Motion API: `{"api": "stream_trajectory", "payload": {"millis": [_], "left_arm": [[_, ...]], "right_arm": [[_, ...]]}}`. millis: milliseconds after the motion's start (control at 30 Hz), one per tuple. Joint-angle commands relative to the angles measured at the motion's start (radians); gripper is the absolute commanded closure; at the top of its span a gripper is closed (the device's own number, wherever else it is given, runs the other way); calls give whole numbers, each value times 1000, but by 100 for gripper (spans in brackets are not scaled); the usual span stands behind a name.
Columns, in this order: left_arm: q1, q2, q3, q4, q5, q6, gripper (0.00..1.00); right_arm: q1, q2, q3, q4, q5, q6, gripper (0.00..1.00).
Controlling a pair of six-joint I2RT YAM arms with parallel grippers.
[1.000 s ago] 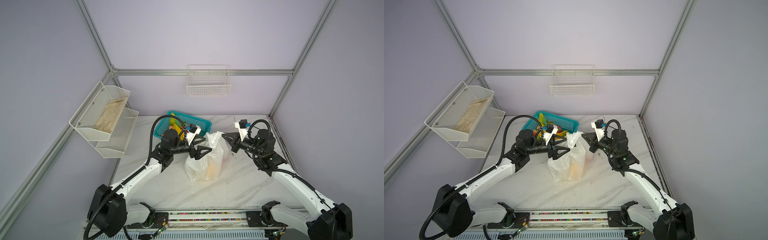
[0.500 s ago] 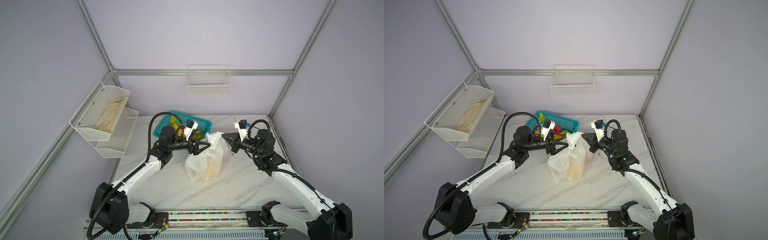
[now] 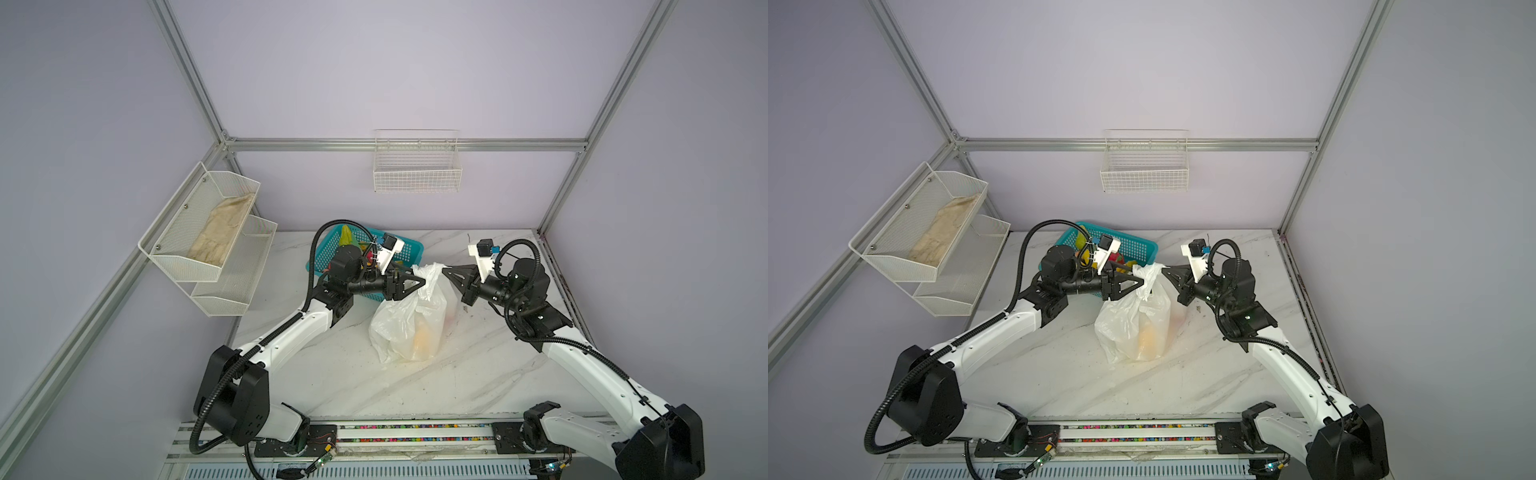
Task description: Place the fake fruits into the plastic bag and tie a complex knot
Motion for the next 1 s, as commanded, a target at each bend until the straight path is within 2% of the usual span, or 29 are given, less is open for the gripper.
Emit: {"api": "stream_trajectory", "payload": {"millis": [0,300,600,800,900,967], "left_arm": [[-6,6,107,-50,-48,74,41],[-7,38,133,-50,-58,113,53],[-10,58,141,1,-65,105,61],[-11,65,144,13,-65,132,82],[-11,53,141,9,-59,189,97],[-11,40,137,-7,-65,276,100]], "right_arm": [[9,8,33,64,-32,26,100],[9,-2,76,-41,12,-58,100],[10,-1,67,-13,-42,-33,100],[9,3,64,-19,-25,-51,100],[9,9,79,-77,52,-117,100],[10,8,90,-108,127,-159,100]]}}
